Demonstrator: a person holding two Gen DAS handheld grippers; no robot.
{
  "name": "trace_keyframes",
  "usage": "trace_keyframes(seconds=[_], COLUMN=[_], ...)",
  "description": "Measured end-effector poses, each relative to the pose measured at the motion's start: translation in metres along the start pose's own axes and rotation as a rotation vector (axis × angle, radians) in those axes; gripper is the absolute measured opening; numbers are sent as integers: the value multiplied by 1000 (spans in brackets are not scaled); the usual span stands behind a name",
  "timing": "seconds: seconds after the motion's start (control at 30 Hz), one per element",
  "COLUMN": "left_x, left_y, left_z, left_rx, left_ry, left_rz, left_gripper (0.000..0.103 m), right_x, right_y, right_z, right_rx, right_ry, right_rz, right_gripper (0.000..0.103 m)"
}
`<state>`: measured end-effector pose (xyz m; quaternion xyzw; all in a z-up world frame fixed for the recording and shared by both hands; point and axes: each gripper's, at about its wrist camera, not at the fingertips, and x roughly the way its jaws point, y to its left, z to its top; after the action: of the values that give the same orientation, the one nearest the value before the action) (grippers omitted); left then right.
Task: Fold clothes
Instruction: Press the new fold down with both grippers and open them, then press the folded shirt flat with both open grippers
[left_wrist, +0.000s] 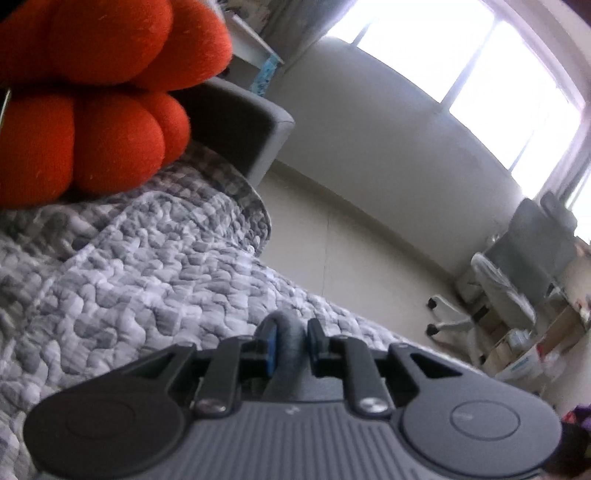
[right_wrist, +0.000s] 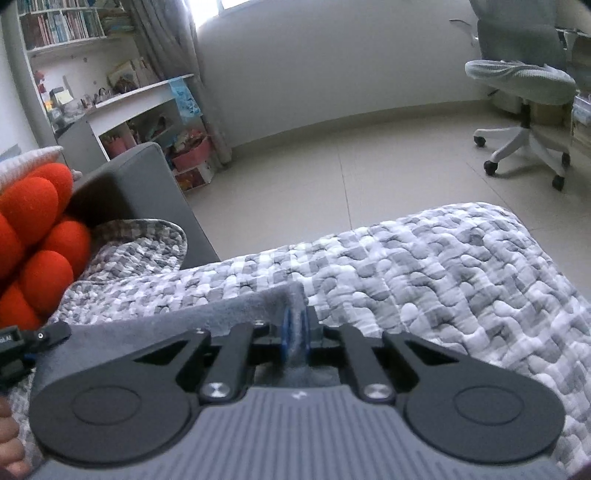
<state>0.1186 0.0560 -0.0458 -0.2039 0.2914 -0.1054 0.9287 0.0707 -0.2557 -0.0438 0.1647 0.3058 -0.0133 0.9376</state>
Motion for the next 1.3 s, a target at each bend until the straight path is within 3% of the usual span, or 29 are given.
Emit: trace_keyframes(seconds=[0.07, 0.17, 0.23, 0.3, 0.47, 0.6, 0.7, 0.77, 0.83, 1.0, 1.13, 1.23, 1.3], left_x=[5, 5, 2, -2, 4, 7, 7, 4, -3, -46, -62, -66, -67], left_y=[-5, -4, -1, -1, -7, -17, -17, -14, -13, -4, -2, -26, -45], left_z=[-4, -4, 1, 4, -4, -10, -9, -5, 1, 26, 21, 6, -5], left_rx=[41, 26, 0, 1, 60, 82, 87, 85, 84, 11, -1, 89, 154], left_ry=[16, 21, 27, 31, 41, 23, 20, 13, -5, -133, -99, -67, -45], left_rz=[17, 12, 7, 12, 33, 40, 66, 92, 121, 122, 120, 80, 25], left_gripper=[16, 16, 21, 33, 31, 27, 27, 30, 41, 53, 53, 53, 53], right_x=[-2, -6, -5, -2, 3, -9, -8, -5, -6, -13, -26, -48, -59], right_y=[0, -7, -14, -23, -33, -10, -9, -6, 0, -3, -2, 8, 18], right_z=[1, 0, 0, -1, -2, 0, -3, -5, -7, -9, -6, -4, -7], right_rx=[13, 56, 84, 131, 210, 80, 67, 41, -5, -1, 10, -22, -53], right_ry=[-2, 3, 7, 14, 43, 33, 41, 43, 36, 37, 4, -81, -112], right_rz=[11, 47, 79, 118, 180, 125, 73, 55, 28, -5, -46, -54, -4], right_gripper=[6, 6, 13, 19, 26, 12, 10, 11, 12, 14, 25, 25, 25])
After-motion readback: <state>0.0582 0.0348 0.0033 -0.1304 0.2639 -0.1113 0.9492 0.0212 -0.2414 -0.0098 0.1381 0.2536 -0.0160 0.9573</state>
